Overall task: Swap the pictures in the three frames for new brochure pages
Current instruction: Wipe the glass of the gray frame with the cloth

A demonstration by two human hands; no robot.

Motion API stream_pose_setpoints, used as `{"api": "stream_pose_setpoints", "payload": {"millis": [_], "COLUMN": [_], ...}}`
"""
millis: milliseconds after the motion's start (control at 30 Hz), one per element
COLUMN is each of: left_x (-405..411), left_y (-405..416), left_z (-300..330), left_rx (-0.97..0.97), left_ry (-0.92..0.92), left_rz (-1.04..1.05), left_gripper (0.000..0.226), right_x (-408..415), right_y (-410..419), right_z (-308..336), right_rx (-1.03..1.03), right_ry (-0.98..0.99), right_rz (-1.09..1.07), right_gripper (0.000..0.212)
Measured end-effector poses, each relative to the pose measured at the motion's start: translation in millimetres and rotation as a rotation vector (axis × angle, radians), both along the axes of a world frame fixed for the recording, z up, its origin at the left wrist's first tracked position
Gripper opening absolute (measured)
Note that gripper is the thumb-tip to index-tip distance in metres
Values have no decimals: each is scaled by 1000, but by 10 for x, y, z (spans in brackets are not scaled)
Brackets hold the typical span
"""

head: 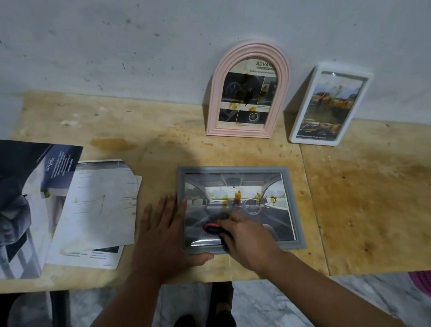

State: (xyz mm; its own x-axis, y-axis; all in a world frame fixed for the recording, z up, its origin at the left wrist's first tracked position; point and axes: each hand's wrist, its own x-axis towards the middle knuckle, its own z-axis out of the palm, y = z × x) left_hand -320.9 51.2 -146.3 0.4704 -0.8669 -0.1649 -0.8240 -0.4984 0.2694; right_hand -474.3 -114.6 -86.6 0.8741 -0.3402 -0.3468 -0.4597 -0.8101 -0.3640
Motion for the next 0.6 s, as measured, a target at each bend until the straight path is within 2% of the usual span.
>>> {"api": "stream_pose_setpoints", "payload": {"millis": [67, 100, 133, 167, 233, 300, 367, 467, 600], "left_x": [3, 4, 5, 7, 10, 3, -2, 3, 2], "left_y": [2, 3, 4, 1, -3, -1, 5, 8, -2], "left_z": [2, 4, 4, 7, 17, 16, 13, 0, 5], "left_rx": [9, 12, 13, 12, 9, 12, 9, 2, 19], "left_ry": [5, 11, 14, 15, 15, 10, 11, 15, 4], "left_rz": [-2, -2, -3, 0, 6, 6, 5, 10, 7], "left_gripper": [139, 140, 140, 139, 138, 137, 136, 136, 137], "right_x": [72, 167, 271, 391, 564, 598, 520, 317, 69], "right_y": [-169, -294, -420, -544, -696, -653, -514, -346, -162], "right_z": [150, 232, 275, 303, 238, 119, 23, -30, 26], "right_rx": [219, 338, 369, 321, 62, -112, -122, -79, -35], "right_ry": [103, 129, 100, 31, -101, -84, -34, -65, -53], "right_rz": [1, -66, -157, -244, -289, -245, -233, -265, -105], "right_gripper": [31, 27, 26, 26, 26, 32, 34, 33, 39]}}
